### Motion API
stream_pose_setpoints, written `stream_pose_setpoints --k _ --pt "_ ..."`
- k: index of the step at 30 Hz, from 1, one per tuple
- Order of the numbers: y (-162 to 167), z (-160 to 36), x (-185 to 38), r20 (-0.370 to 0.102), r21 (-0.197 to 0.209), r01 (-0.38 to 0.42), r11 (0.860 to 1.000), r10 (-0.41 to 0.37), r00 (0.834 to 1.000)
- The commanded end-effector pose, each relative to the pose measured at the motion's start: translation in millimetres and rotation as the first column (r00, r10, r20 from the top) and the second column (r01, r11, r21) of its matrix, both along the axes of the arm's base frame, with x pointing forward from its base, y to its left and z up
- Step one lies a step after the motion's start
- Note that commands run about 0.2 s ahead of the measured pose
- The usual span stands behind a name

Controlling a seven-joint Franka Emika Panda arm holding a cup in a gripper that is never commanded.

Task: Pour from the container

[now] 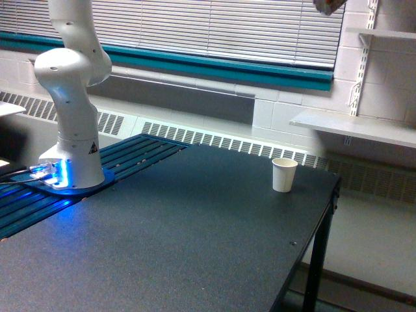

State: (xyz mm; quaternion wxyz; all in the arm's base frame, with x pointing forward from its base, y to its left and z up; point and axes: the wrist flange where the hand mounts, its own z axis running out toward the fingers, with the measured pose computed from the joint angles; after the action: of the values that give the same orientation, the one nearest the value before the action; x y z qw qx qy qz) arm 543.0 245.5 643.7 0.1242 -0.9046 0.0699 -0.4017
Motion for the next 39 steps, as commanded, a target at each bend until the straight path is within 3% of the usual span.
stream_pose_setpoints --k 1,22,39 --pt "16 -25.9 -5 -0.027 -0.016 -0.026 1.0 0.026 0.999" --pt "64 -118.0 -3 -0.118 -0.084 -0.16 0.984 0.149 0.982" --pt "59 -175.0 -18 -0.165 -0.125 -0.193 0.973 0.171 0.971"
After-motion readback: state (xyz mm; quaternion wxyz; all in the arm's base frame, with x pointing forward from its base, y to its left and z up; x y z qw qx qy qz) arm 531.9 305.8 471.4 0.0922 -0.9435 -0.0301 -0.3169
